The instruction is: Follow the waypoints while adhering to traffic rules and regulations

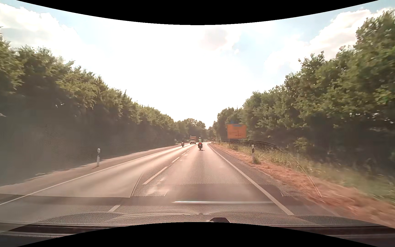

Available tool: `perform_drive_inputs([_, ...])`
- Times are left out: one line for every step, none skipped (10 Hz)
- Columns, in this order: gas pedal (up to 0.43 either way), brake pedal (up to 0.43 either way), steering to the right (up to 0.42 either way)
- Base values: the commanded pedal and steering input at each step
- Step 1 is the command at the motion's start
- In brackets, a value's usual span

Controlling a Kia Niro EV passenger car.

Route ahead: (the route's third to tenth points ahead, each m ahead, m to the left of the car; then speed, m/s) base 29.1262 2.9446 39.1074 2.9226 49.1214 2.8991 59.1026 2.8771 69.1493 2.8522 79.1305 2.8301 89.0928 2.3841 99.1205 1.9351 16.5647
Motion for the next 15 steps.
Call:
perform_drive_inputs([0.0,0.0,0.0])
perform_drive_inputs([0.0,0.0,0.0])
perform_drive_inputs([0.0,0.0,0.0])
perform_drive_inputs([0.0,0.0,0.0])
perform_drive_inputs([0.0,0.0,0.0])
perform_drive_inputs([0.0,0.0,0.0])
perform_drive_inputs([0.0,0.0,0.0])
perform_drive_inputs([0.0,0.0,0.0])
perform_drive_inputs([0.0,0.0,-0.001])
perform_drive_inputs([0.0,0.049,-0.002])
perform_drive_inputs([0.0,0.079,-0.002])
perform_drive_inputs([0.0,0.122,-0.002])
perform_drive_inputs([0.0,0.14,-0.002])
perform_drive_inputs([0.0,0.152,-0.002])
perform_drive_inputs([0.0,0.171,-0.002])
